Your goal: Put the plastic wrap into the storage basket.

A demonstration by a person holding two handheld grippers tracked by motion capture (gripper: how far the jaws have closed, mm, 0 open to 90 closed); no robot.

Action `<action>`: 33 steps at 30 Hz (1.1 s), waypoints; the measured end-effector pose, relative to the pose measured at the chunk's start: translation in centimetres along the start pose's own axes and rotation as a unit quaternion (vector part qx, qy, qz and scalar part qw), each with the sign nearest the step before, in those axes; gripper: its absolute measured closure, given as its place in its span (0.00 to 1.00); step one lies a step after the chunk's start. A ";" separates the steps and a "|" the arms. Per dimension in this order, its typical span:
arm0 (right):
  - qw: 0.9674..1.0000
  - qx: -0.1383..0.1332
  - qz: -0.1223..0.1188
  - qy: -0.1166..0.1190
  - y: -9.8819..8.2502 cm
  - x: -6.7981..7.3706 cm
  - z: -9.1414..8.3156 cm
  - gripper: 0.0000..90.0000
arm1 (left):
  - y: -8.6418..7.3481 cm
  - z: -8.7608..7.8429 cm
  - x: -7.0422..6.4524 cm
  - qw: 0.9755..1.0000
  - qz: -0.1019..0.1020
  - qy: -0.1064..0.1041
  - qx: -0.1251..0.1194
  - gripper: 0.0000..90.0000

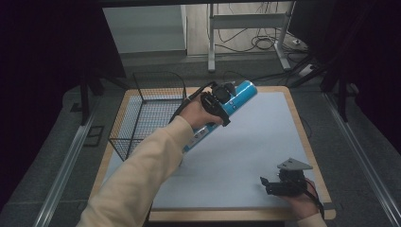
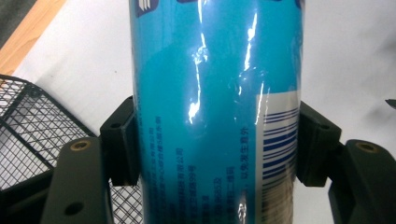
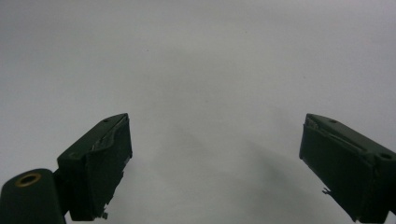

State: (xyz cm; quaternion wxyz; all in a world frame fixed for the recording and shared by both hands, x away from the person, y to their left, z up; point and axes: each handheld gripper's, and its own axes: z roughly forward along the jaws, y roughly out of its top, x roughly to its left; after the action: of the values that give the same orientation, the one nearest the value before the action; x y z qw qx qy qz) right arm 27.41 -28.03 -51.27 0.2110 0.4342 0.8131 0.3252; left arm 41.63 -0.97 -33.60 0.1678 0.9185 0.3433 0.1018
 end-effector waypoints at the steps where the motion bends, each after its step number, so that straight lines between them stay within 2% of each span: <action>1: 1.000 0.000 -0.001 -0.001 0.0 0.0 0.0 0.11 | 0.0 -0.1 0.1 1.000 -0.001 0.004 0.000 0.35; 20: 1.000 0.002 -0.002 0.000 0.0 0.0 0.1 0.11 | 0.2 -1.2 2.5 1.000 -0.014 0.022 0.000 0.35; 23: 1.000 0.002 -0.003 0.000 0.0 0.0 0.1 0.11 | 0.3 -1.4 2.9 0.999 -0.015 0.030 0.004 0.35; 30: 1.000 0.003 -0.001 -0.002 0.0 -0.1 0.1 0.11 | 0.4 -1.6 3.8 0.999 -0.016 0.031 0.006 0.35; 33: 1.000 0.003 -0.001 -0.002 0.0 -0.1 0.1 0.11 | 0.3 -1.5 4.6 0.999 -0.024 0.029 0.005 0.35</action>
State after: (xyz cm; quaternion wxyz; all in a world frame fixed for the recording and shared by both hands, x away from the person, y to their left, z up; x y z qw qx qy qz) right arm 27.49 -28.07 -51.33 0.2120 0.4348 0.8139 0.3219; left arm 44.73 2.25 -31.76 0.1556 0.9073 0.3708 0.1229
